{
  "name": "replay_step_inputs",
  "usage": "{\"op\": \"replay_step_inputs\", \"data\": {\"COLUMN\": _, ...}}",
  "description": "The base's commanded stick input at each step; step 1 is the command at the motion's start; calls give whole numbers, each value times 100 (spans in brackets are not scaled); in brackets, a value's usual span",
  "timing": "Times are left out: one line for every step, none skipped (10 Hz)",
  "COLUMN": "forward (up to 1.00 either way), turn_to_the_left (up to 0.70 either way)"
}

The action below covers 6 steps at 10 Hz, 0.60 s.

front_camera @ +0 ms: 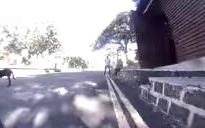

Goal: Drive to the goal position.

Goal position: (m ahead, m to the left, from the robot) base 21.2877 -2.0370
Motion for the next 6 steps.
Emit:
{"op": "replay_step_inputs", "data": {"forward": 50, "turn_to_the_left": 2}}
{"op": "replay_step_inputs", "data": {"forward": 50, "turn_to_the_left": 6}}
{"op": "replay_step_inputs", "data": {"forward": 50, "turn_to_the_left": 50}}
{"op": "replay_step_inputs", "data": {"forward": 50, "turn_to_the_left": 50}}
{"op": "replay_step_inputs", "data": {"forward": 50, "turn_to_the_left": 50}}
{"op": "replay_step_inputs", "data": {"forward": 50, "turn_to_the_left": 0}}
